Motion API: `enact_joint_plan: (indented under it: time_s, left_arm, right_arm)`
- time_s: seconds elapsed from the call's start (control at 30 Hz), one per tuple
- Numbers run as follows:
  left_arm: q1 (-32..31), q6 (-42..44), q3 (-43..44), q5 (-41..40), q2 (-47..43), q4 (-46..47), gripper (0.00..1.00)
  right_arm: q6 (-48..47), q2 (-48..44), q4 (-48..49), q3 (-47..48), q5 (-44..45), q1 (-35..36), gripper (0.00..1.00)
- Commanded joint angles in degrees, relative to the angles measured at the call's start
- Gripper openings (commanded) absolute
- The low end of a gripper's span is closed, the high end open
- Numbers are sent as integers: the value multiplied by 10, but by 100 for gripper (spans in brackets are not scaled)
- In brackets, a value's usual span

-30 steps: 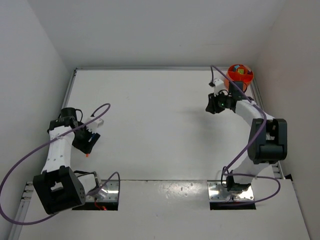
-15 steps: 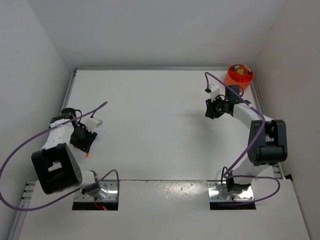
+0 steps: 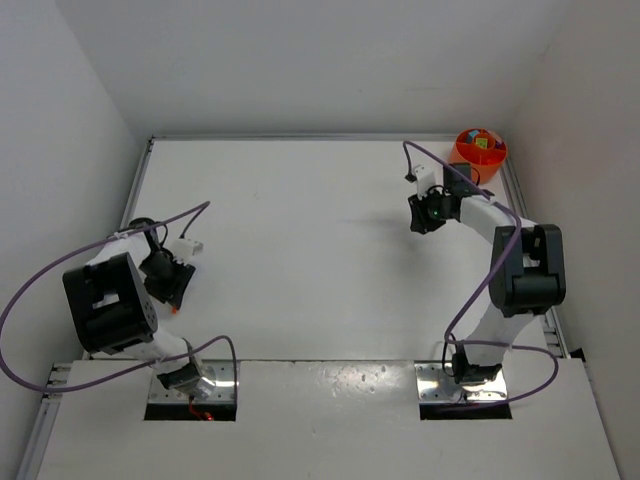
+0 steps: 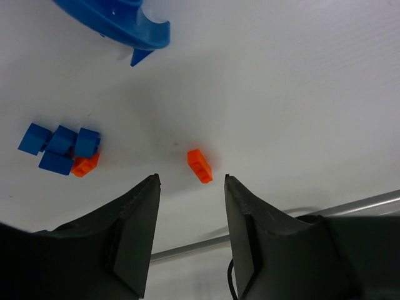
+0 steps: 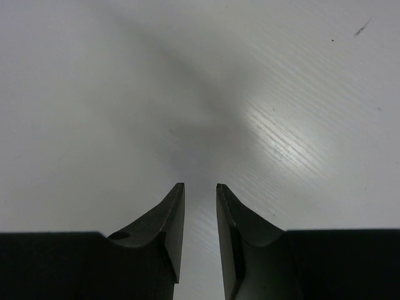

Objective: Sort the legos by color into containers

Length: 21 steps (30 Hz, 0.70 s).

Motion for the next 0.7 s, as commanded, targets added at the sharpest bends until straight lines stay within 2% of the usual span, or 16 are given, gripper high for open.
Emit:
enact_joint_plan:
  time_s: [0.0, 0.27, 0.37, 0.57, 0.67]
  left_arm:
    - [-7, -42, 14, -17, 15, 24, 52]
    - [-19, -82, 19, -41, 42, 31, 52]
    - [-19, -97, 19, -46, 42, 31, 49]
    - [-19, -83, -5, -64, 42, 37, 47]
    - [-19, -83, -5, -59, 42, 37, 42]
  right_arm:
    - [-10, 20, -2, 33, 7, 5, 27]
    - [-10, 39, -7, 58, 7, 5, 27]
    - [-10, 39, -7, 53, 7, 5, 27]
    - [-10, 39, -7, 53, 7, 5, 27]
    - [-10, 39, -7, 53, 7, 5, 27]
